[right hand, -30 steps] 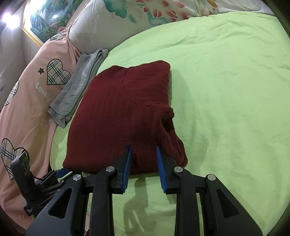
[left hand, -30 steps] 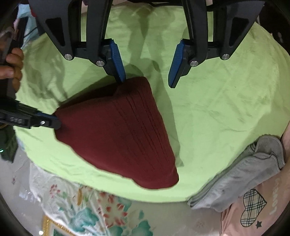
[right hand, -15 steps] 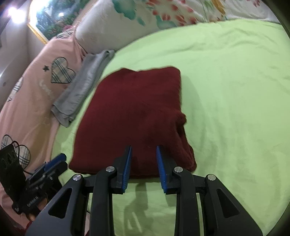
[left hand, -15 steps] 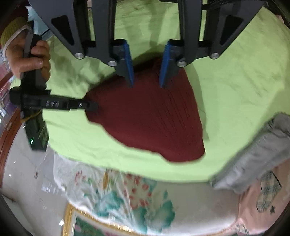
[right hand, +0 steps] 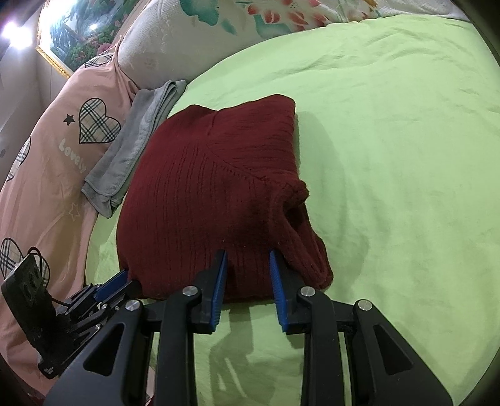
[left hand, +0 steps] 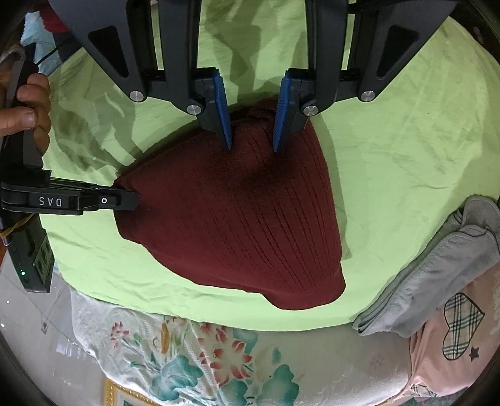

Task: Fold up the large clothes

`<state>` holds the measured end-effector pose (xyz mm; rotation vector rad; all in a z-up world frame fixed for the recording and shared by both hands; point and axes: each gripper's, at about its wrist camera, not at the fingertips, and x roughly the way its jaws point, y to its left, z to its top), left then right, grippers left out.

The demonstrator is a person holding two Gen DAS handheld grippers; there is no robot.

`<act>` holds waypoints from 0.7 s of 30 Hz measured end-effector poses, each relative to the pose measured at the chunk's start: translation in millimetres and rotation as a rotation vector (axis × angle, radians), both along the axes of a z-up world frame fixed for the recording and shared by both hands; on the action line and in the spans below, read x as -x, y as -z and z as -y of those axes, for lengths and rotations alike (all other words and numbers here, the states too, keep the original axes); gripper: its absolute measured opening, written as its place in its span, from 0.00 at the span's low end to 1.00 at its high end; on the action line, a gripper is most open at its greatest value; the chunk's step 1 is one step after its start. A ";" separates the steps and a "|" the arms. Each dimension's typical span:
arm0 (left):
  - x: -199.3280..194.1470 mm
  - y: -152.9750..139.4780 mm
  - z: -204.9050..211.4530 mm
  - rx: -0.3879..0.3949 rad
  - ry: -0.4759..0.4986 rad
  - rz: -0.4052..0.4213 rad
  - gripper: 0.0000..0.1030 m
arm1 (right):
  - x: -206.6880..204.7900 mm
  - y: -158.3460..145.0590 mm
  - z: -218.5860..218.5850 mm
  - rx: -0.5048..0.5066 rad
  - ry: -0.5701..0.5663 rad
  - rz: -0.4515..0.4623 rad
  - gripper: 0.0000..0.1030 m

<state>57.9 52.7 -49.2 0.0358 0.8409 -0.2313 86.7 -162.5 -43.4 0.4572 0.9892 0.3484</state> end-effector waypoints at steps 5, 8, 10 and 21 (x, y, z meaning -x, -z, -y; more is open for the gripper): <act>3.0 -6.3 0.1 -0.011 -0.015 -0.014 0.29 | -0.5 -2.1 0.0 0.004 -0.007 0.006 0.33; 5.5 -9.0 -0.8 -0.018 -0.021 -0.014 0.29 | 0.8 -3.8 -3.1 0.008 -0.014 0.014 0.37; 6.2 -8.7 -0.5 -0.021 -0.023 -0.015 0.29 | 1.7 -3.5 -3.9 0.012 -0.017 0.016 0.37; 14.6 -25.7 -20.4 0.055 -0.062 -0.016 0.42 | 2.5 -23.3 12.6 0.000 0.034 0.095 0.48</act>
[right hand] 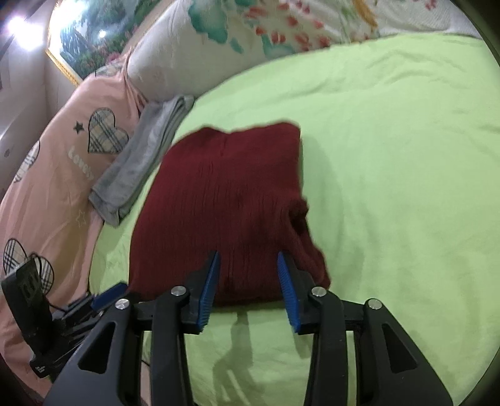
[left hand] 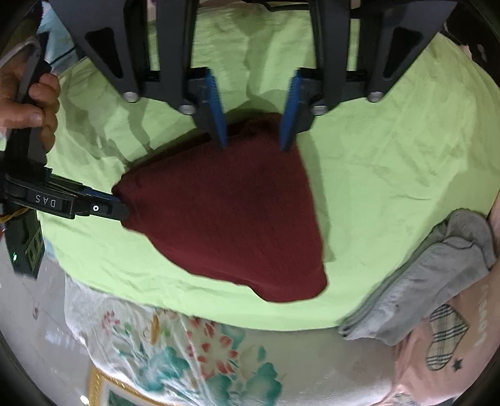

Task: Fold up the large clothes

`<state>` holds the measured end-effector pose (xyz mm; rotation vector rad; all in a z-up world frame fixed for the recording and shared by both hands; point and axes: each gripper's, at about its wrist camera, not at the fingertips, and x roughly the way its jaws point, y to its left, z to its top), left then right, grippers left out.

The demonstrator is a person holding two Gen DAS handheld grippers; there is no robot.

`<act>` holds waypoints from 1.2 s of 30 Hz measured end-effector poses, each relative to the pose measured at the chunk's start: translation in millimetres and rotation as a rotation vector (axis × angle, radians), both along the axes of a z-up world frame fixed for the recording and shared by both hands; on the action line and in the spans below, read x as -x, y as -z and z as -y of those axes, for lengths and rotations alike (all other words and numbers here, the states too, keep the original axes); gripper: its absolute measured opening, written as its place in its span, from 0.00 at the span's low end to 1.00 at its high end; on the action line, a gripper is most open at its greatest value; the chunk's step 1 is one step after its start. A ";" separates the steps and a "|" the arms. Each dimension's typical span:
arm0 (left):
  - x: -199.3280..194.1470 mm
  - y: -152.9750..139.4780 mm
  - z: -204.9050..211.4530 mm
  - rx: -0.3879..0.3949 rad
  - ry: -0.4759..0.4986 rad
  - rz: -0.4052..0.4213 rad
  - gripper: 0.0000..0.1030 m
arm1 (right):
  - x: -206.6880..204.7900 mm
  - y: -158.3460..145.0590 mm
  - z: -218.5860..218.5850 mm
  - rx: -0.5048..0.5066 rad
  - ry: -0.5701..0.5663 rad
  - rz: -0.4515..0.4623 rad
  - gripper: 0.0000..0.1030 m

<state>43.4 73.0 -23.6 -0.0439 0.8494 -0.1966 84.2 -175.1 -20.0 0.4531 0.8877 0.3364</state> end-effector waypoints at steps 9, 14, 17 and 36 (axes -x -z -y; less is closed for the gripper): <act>-14.8 1.1 -39.9 0.036 -0.143 -0.045 0.45 | -38.2 16.4 -2.2 0.061 0.000 -0.054 0.31; -17.3 6.6 -43.6 0.026 -0.164 -0.066 0.51 | -37.7 23.8 -6.7 0.115 -0.001 -0.071 0.14; -15.9 8.7 -40.3 0.016 -0.167 -0.076 0.52 | -36.7 24.9 -5.9 0.115 -0.006 -0.080 0.14; 5.1 16.1 -30.9 -0.071 -0.181 -0.091 0.78 | 34.6 -10.2 -13.3 0.120 -0.060 0.010 0.71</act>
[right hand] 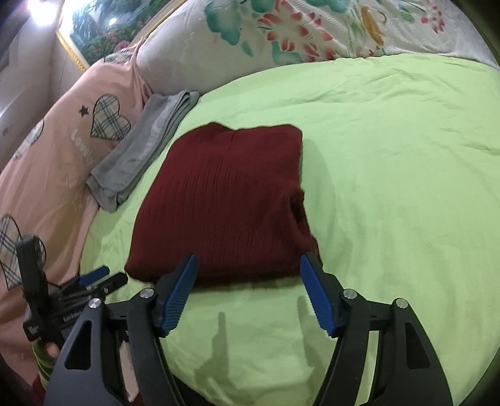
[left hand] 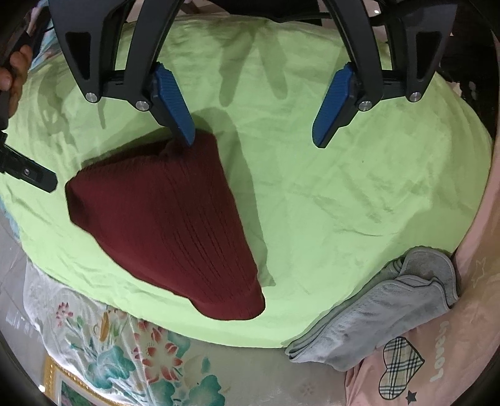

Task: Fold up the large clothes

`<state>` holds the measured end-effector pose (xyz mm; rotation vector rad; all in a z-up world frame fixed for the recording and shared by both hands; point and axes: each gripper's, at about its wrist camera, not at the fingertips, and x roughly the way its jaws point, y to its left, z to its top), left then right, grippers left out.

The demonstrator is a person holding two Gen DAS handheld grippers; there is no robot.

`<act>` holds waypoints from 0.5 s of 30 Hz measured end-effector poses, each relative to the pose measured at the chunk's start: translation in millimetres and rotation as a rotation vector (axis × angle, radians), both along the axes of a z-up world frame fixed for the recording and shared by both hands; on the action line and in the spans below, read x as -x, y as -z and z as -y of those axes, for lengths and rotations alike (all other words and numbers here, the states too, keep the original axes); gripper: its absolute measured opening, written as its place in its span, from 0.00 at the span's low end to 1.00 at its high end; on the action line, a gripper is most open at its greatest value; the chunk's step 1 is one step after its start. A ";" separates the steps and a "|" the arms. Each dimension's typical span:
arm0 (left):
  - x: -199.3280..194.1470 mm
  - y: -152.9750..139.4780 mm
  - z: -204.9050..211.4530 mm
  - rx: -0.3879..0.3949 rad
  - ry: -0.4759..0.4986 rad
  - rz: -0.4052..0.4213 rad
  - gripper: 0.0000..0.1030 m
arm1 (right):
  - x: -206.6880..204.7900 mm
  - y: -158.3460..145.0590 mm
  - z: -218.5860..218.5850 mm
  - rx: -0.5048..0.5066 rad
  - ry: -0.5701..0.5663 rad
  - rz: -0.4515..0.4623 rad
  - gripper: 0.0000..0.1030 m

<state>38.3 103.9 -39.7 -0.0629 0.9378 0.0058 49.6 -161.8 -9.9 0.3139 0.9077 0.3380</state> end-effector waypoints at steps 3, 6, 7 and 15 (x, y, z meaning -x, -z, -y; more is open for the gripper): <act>5.6 4.9 -1.1 -0.017 0.001 -0.013 0.79 | 12.9 4.4 -6.4 0.041 -0.023 0.001 0.76; 14.6 11.9 -2.0 -0.019 0.004 -0.019 0.80 | 27.2 11.2 -13.2 0.083 -0.059 -0.009 0.76; 18.7 14.5 -2.5 -0.018 0.006 -0.013 0.80 | 30.8 13.2 -14.1 0.094 -0.068 -0.011 0.77; 47.2 35.0 2.2 -0.068 0.021 -0.030 0.80 | 50.4 19.9 -16.3 0.164 -0.106 -0.023 0.79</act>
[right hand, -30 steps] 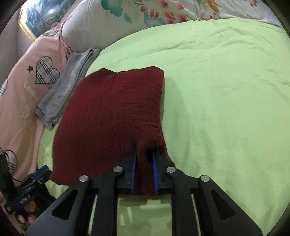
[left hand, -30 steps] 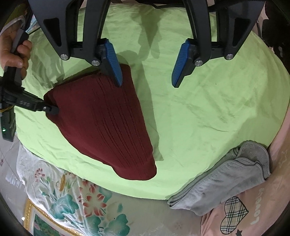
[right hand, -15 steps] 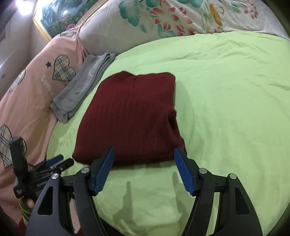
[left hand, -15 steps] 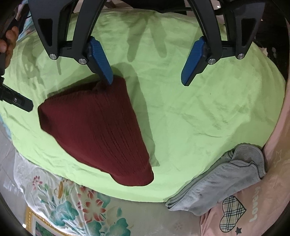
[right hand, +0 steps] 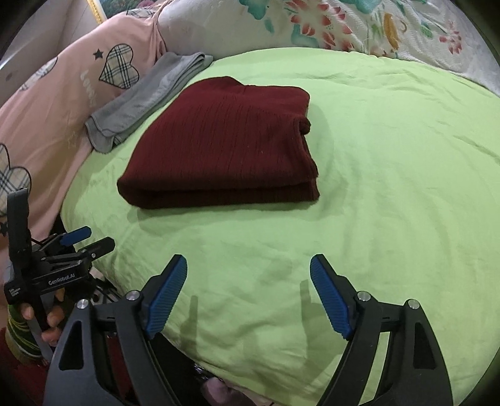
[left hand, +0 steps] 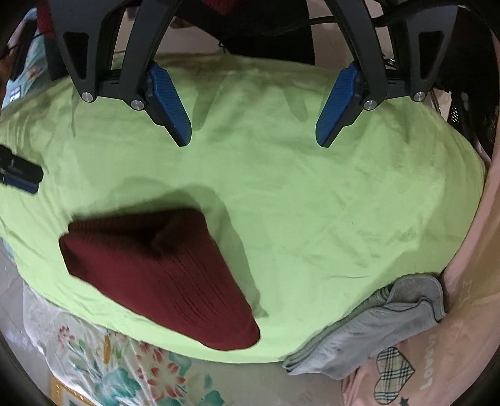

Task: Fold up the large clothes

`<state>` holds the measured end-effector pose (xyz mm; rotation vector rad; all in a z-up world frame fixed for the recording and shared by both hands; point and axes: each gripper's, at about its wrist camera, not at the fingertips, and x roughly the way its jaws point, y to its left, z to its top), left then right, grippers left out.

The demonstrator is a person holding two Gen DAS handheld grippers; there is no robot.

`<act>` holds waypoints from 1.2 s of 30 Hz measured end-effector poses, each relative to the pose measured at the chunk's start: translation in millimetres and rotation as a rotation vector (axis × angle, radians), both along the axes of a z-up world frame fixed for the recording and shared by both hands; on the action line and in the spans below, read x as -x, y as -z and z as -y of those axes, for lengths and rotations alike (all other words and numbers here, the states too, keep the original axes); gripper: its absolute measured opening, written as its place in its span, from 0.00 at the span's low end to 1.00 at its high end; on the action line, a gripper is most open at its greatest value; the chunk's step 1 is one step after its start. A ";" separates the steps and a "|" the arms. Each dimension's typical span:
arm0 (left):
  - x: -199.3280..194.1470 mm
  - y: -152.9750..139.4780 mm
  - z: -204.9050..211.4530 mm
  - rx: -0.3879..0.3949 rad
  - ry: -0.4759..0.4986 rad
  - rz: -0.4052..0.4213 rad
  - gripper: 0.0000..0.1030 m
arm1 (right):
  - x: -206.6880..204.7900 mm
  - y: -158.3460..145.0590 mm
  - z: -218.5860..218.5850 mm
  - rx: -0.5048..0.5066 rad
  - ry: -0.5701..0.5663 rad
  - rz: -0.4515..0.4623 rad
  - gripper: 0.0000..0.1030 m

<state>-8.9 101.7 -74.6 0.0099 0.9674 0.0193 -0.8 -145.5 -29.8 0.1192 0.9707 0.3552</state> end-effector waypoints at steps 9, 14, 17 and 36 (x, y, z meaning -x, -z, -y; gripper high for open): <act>7.0 -57.6 14.5 -0.124 0.075 0.086 0.83 | 1.6 -46.5 -5.6 0.009 -0.096 0.076 0.80; 6.2 -98.4 7.1 -0.113 0.051 0.195 0.99 | 3.5 -77.9 0.8 -0.019 -0.103 0.153 1.00; -2.0 -93.6 6.3 -0.120 0.042 0.184 0.99 | -0.7 -70.5 -2.6 -0.002 -0.094 0.147 1.00; -42.7 -56.1 16.5 -0.142 0.012 0.053 0.99 | -38.2 -27.2 -9.4 -0.031 -0.066 0.023 1.00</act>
